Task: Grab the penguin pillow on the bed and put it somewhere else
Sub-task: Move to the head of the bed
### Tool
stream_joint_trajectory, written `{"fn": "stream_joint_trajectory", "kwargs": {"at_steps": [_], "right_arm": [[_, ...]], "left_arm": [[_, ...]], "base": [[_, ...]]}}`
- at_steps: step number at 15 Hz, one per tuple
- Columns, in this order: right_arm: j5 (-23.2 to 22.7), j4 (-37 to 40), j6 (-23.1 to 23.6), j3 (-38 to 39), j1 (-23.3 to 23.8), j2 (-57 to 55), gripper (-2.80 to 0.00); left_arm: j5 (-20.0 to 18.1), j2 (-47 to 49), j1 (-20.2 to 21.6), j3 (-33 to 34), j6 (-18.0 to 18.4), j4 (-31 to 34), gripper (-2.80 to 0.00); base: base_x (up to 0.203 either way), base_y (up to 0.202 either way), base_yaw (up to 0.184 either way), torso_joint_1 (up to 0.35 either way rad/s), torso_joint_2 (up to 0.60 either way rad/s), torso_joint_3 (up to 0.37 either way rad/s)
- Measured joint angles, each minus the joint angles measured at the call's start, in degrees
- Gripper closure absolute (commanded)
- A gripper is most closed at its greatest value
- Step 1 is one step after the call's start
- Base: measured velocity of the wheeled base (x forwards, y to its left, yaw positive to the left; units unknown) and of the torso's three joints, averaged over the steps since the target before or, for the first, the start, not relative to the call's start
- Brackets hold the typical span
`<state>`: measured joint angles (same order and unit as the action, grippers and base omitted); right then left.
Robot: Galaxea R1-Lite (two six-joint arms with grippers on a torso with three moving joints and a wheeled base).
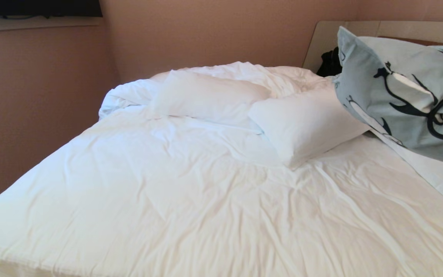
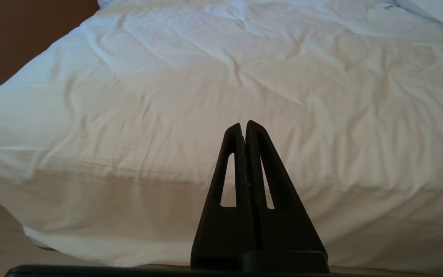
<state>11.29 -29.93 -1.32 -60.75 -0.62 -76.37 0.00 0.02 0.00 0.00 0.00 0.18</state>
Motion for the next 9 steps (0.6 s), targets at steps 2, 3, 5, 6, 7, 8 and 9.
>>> {"fn": "stream_joint_trajectory", "kwargs": {"at_steps": [2, 3, 5, 6, 7, 8, 9], "right_arm": [[-0.32, 0.02, -0.06, -0.58, 2.46, -0.25, 0.00], [-0.60, 0.05, -0.08, -0.79, 3.57, -0.39, 0.00], [-0.77, 0.06, -0.08, -0.91, 4.54, -0.57, 0.00], [-0.79, 0.06, -0.11, -0.96, 4.67, -0.63, 0.00], [-0.79, 0.07, -0.09, -0.96, 4.76, -0.72, 0.00], [-0.81, 0.05, -0.09, -0.96, 4.80, -0.83, 0.00], [-0.84, 0.08, -0.09, -0.99, 4.87, -0.94, 0.00]], "left_arm": [[0.00, 0.00, 0.00, 0.00, 0.00, 0.00, 0.00], [0.00, 0.00, 0.00, 0.00, 0.00, 0.00, 0.00], [0.00, 0.00, 0.00, 0.00, 0.02, -0.02, 0.00], [0.00, 0.00, 0.00, 0.00, 0.00, -0.02, 0.00], [0.00, 0.00, 0.00, 0.00, 0.02, -0.02, 0.00], [0.00, 0.00, 0.00, 0.00, 0.00, -0.02, 0.00], [0.00, 0.00, 0.00, 0.00, 0.00, -0.02, 0.00]], "base": [[0.000, -0.194, 0.002, -0.003, 0.00, 0.001], [0.000, -0.196, 0.002, 0.002, 0.00, 0.002], [0.000, -0.194, 0.002, 0.003, 0.00, 0.001], [0.000, -0.193, 0.000, 0.002, 0.00, 0.002], [0.000, -0.191, 0.003, 0.007, 0.00, 0.003], [0.000, -0.195, 0.000, -0.002, 0.00, 0.002], [0.000, -0.192, 0.000, 0.007, 0.00, 0.009]]}}
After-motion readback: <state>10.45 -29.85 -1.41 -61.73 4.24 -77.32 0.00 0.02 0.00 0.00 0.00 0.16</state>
